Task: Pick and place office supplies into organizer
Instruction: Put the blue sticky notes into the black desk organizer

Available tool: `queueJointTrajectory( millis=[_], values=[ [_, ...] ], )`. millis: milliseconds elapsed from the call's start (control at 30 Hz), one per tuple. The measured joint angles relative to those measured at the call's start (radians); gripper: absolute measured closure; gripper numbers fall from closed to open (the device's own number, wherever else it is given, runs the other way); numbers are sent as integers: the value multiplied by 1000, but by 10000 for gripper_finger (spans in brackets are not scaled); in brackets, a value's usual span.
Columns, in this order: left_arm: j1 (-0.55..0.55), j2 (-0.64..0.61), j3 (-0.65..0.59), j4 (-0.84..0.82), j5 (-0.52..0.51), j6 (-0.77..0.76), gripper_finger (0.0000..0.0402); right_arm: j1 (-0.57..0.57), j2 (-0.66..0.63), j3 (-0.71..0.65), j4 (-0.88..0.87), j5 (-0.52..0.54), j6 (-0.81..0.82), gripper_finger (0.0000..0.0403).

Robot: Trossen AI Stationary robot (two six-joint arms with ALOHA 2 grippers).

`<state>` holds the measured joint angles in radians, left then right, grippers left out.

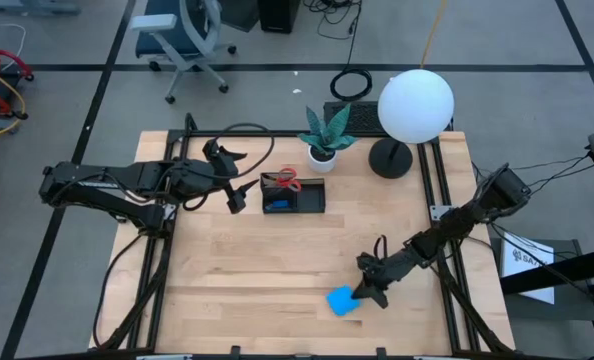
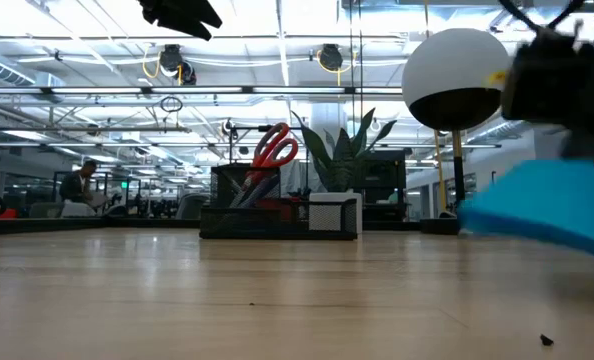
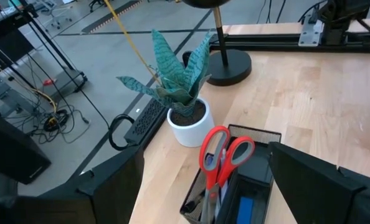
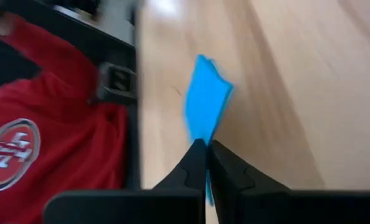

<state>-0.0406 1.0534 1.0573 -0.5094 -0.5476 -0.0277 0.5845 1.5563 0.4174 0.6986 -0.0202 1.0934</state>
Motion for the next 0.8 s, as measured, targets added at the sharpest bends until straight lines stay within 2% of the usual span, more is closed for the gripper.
queueJointTrajectory(
  millis=[200, 500, 800],
  values=[
    [0, 0, 0, -24, 0, -6, 55, -91, -2, 1, 80, 3, -209, 402],
    [-3, 0, 0, -43, 0, -44, 55, -289, -3, 2, 214, -3, -505, 402],
    [-31, 0, 0, -30, -1, -37, 55, -524, -4, 2, 326, -37, -586, 402]
  ],
)
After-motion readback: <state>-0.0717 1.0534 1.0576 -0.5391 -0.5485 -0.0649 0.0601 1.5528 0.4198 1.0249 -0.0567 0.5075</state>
